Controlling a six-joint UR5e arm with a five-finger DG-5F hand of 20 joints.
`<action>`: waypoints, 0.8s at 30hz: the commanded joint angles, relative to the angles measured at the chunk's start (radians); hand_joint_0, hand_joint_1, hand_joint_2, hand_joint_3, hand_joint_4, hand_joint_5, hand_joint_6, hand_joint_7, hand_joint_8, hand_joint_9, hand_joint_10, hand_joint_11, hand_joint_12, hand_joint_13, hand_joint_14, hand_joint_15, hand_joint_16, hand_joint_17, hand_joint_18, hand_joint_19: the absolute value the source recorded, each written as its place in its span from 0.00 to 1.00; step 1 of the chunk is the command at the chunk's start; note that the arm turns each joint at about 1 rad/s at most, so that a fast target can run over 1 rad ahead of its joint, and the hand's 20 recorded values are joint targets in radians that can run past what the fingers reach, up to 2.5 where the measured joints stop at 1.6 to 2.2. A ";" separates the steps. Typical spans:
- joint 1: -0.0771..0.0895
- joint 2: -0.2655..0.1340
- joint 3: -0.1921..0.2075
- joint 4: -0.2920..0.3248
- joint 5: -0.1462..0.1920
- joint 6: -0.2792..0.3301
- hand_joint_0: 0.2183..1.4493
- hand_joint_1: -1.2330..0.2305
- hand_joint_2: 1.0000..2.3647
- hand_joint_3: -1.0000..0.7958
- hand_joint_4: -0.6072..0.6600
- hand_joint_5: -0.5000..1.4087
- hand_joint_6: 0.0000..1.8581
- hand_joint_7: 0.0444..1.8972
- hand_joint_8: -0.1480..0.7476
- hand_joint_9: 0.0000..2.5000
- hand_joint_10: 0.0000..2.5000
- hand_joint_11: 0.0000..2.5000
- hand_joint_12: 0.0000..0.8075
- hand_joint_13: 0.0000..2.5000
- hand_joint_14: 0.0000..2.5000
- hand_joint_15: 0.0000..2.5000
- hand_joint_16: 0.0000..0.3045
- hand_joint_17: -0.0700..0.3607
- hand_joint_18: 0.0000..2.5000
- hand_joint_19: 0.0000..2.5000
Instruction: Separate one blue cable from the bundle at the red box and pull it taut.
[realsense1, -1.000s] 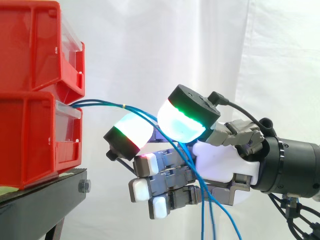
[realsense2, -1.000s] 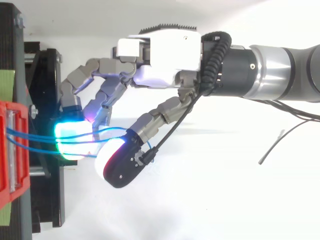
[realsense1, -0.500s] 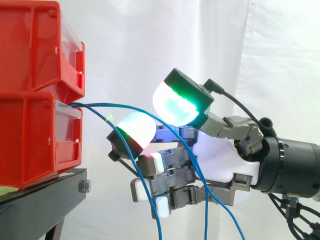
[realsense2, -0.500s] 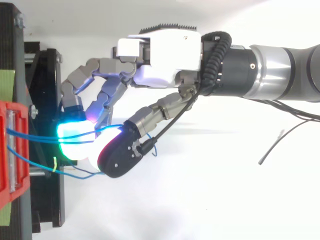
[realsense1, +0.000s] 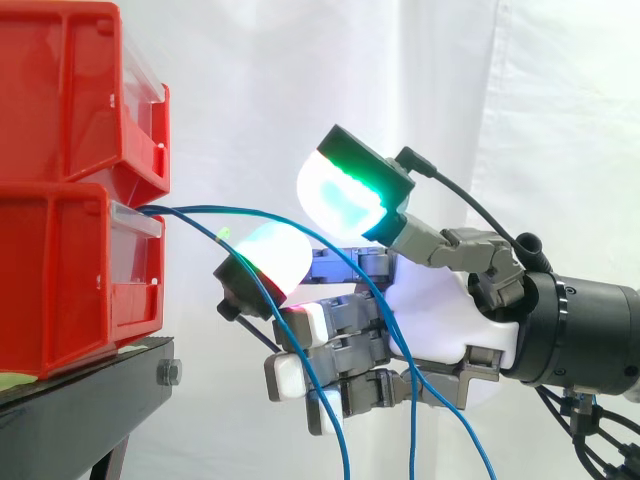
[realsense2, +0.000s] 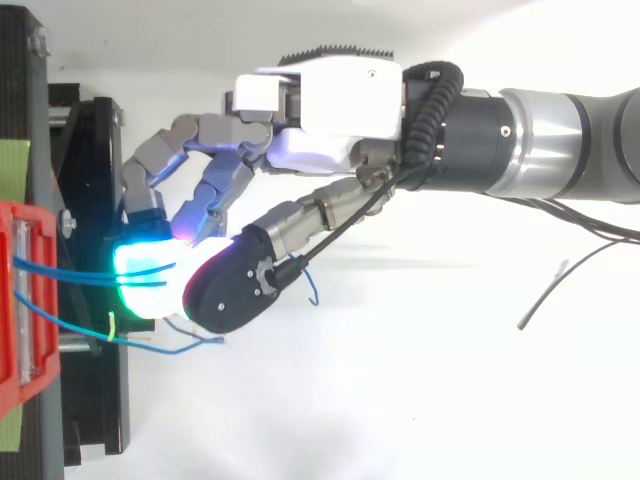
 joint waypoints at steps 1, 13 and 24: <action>0.002 0.000 0.000 -0.001 0.002 0.000 0.33 0.47 0.00 0.29 0.60 0.18 0.47 0.56 0.55 0.39 0.01 0.35 0.48 0.37 0.01 0.23 0.16 0.42 0.36 0.30; 0.001 0.000 0.001 -0.002 0.000 0.000 0.31 0.34 0.01 0.44 0.60 0.17 0.47 0.56 0.56 0.37 0.01 0.36 0.49 0.37 0.01 0.23 0.17 0.43 0.36 0.29; 0.004 0.000 0.003 -0.002 0.000 -0.003 0.38 0.27 0.00 0.32 0.56 0.16 0.48 0.54 0.54 0.35 0.01 0.37 0.47 0.36 0.01 0.22 0.16 0.42 0.37 0.28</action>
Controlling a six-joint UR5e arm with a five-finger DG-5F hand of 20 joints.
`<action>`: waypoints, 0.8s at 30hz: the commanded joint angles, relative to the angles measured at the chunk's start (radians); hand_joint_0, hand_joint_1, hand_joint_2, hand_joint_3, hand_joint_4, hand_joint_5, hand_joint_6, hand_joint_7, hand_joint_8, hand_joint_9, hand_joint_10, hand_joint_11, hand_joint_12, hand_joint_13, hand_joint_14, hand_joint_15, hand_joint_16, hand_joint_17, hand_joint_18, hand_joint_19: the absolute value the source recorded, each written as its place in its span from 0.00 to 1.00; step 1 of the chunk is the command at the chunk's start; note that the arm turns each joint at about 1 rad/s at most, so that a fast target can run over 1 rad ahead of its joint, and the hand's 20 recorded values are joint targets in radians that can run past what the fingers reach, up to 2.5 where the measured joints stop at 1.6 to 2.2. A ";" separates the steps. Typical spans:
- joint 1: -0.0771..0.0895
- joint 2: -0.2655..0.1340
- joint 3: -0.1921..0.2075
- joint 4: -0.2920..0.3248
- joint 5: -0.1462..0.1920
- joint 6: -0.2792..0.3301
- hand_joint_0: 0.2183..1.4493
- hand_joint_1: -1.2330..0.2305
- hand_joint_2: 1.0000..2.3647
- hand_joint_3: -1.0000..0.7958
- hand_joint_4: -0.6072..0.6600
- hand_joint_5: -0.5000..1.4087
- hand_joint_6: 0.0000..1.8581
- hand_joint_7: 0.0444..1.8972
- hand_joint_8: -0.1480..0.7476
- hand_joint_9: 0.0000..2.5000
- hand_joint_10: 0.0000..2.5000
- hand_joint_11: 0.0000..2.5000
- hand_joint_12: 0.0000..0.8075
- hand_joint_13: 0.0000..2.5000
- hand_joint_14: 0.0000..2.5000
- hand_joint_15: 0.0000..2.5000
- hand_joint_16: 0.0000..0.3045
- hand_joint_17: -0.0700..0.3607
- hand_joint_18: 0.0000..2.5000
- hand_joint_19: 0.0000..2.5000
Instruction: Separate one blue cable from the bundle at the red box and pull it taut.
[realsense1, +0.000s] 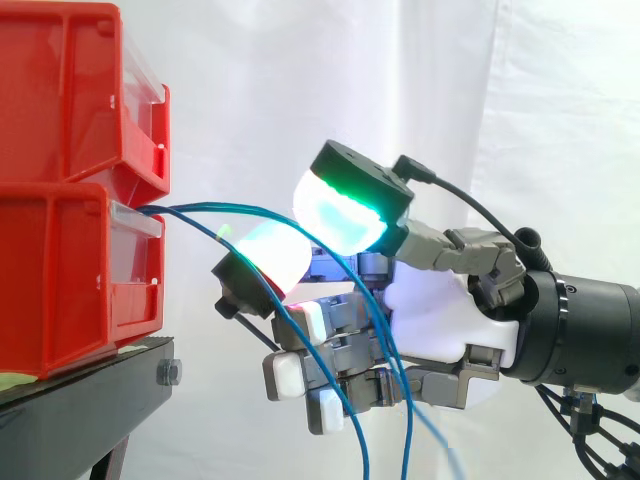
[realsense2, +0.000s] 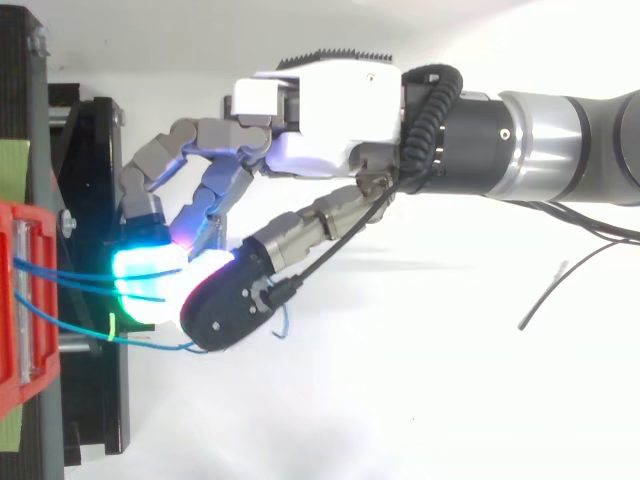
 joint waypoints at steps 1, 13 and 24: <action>0.001 0.000 0.000 0.000 0.000 -0.002 0.38 0.27 0.00 0.31 0.56 0.16 0.48 0.53 0.54 0.36 0.01 0.37 0.47 0.36 0.01 0.22 0.16 0.42 0.37 0.27; 0.001 0.000 0.000 0.000 0.000 -0.007 0.42 0.20 0.00 0.28 0.59 0.17 0.49 0.55 0.53 0.36 0.01 0.38 0.46 0.37 0.01 0.22 0.16 0.42 0.38 0.26; 0.003 0.000 0.000 0.000 0.000 -0.007 0.41 0.19 0.00 0.28 0.63 0.13 0.48 0.49 0.52 0.31 0.01 0.37 0.47 0.34 0.01 0.21 0.16 0.41 0.36 0.22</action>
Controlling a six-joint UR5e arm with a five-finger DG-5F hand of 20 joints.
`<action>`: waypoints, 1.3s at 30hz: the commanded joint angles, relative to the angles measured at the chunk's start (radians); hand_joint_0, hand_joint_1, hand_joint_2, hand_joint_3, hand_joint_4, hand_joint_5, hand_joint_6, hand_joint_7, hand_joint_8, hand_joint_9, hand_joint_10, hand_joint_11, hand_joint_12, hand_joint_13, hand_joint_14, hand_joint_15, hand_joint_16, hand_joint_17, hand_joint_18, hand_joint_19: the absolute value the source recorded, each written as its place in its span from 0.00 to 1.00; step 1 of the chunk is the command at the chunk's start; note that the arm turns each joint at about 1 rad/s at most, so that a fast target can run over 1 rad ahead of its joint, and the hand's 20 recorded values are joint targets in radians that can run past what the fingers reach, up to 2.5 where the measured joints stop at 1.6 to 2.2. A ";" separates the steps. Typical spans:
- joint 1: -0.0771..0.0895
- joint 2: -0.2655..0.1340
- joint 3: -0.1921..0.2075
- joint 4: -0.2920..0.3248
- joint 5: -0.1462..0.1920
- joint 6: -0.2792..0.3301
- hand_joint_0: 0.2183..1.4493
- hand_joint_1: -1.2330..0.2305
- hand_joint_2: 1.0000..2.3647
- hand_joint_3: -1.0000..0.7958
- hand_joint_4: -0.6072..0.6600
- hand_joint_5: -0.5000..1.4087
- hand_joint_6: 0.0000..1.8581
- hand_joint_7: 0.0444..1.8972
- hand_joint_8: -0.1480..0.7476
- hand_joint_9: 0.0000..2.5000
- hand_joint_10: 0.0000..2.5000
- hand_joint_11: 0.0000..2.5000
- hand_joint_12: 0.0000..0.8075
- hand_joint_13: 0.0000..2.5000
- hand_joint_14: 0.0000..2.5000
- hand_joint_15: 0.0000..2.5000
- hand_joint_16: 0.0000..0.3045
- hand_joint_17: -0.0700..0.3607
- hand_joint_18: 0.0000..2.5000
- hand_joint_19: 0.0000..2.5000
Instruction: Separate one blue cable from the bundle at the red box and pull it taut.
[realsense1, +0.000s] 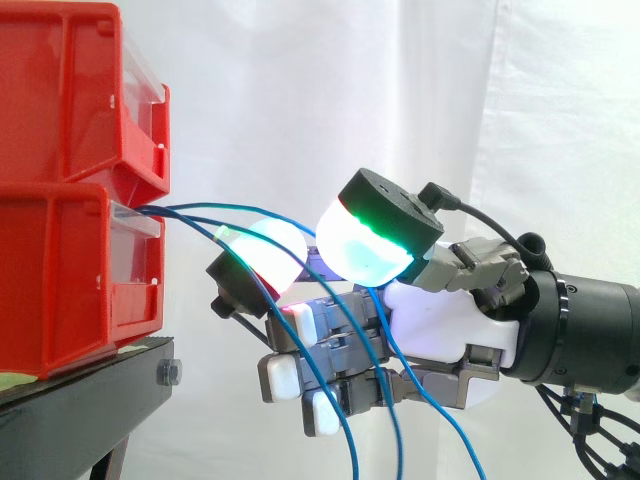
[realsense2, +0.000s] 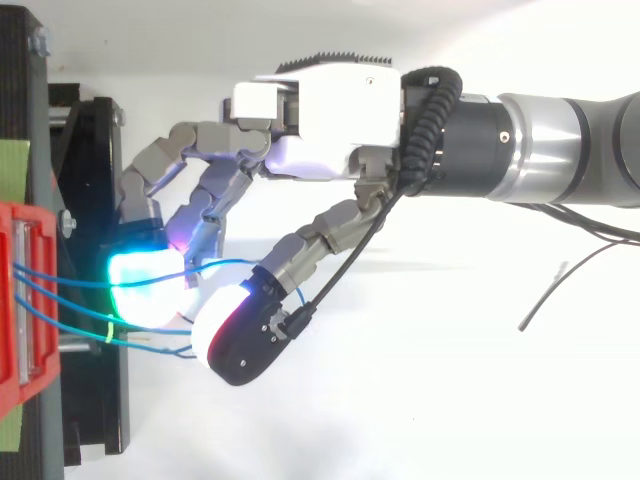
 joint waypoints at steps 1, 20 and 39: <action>0.001 0.000 0.000 0.000 0.000 0.000 0.44 0.20 0.00 0.28 0.64 0.13 0.48 0.48 0.50 0.29 0.01 0.36 0.46 0.33 0.01 0.20 0.15 0.41 0.35 0.22; 0.002 0.000 0.003 -0.005 0.000 0.000 0.26 0.52 0.00 0.28 0.63 0.15 0.44 0.46 0.55 0.35 0.01 0.34 0.48 0.33 0.01 0.19 0.16 0.42 0.34 0.24; 0.002 0.000 0.006 -0.005 0.000 0.000 0.34 0.36 0.01 0.44 0.55 0.15 0.48 0.48 0.55 0.35 0.01 0.36 0.48 0.35 0.01 0.21 0.16 0.42 0.34 0.28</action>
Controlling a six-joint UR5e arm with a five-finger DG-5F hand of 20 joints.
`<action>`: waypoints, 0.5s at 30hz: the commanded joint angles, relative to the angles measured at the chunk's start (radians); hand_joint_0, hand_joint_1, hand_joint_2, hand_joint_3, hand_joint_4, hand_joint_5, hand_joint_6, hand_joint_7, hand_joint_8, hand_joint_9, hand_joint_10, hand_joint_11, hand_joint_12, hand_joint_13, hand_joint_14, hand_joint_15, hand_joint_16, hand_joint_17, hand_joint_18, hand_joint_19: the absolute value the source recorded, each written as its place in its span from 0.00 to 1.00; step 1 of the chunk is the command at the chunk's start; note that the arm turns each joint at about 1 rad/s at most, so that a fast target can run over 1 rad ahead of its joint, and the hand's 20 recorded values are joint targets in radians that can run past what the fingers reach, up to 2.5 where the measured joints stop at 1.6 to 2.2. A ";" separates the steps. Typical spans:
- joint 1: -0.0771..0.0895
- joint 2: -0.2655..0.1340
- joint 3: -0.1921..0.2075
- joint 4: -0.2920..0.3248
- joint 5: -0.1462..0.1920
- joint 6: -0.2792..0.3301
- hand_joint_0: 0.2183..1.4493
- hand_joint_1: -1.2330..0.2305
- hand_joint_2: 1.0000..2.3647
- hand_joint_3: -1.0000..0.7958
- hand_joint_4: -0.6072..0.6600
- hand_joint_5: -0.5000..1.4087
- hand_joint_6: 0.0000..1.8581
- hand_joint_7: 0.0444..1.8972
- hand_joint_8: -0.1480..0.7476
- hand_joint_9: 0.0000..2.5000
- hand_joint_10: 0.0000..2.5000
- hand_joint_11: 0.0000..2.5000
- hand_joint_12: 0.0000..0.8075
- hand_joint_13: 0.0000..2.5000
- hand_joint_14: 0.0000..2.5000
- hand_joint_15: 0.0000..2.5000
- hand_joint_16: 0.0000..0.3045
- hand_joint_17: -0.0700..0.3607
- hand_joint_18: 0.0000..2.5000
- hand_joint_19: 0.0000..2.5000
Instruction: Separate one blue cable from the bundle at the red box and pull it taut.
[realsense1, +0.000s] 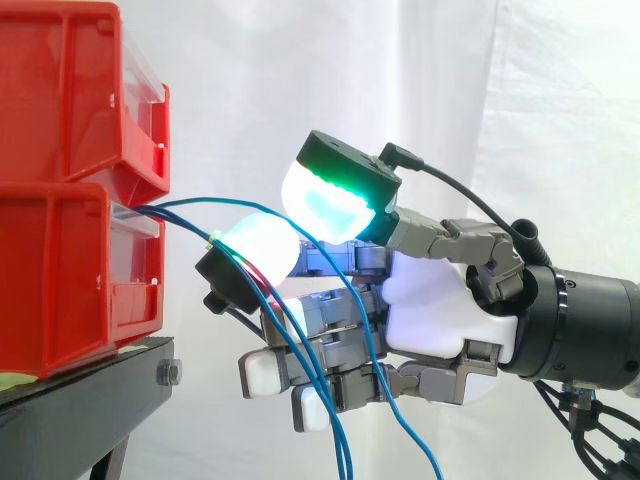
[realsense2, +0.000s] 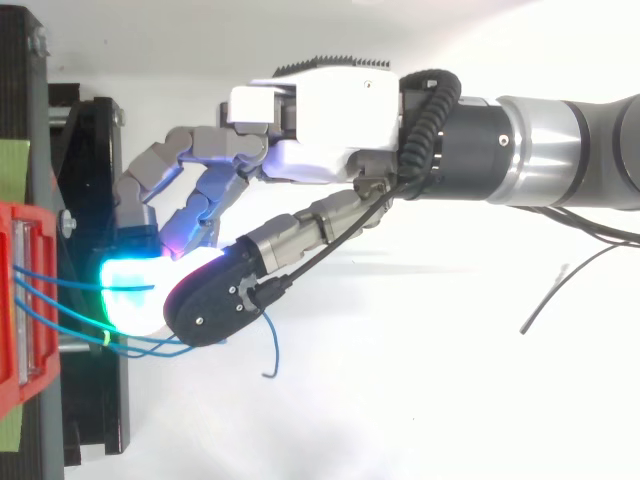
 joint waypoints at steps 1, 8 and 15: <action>0.001 0.000 0.001 0.000 0.000 0.000 0.35 0.34 0.01 0.43 0.55 0.15 0.48 0.48 0.53 0.35 0.01 0.37 0.48 0.34 0.01 0.21 0.16 0.42 0.34 0.28; -0.001 0.000 0.001 -0.002 0.000 0.000 0.32 0.39 0.00 0.28 0.60 0.15 0.48 0.48 0.54 0.36 0.01 0.36 0.48 0.35 0.01 0.21 0.16 0.42 0.35 0.28; -0.008 0.000 0.002 -0.011 -0.005 0.003 0.34 0.53 0.00 0.29 0.60 0.16 0.48 0.50 0.55 0.37 0.01 0.36 0.48 0.36 0.01 0.21 0.16 0.42 0.36 0.28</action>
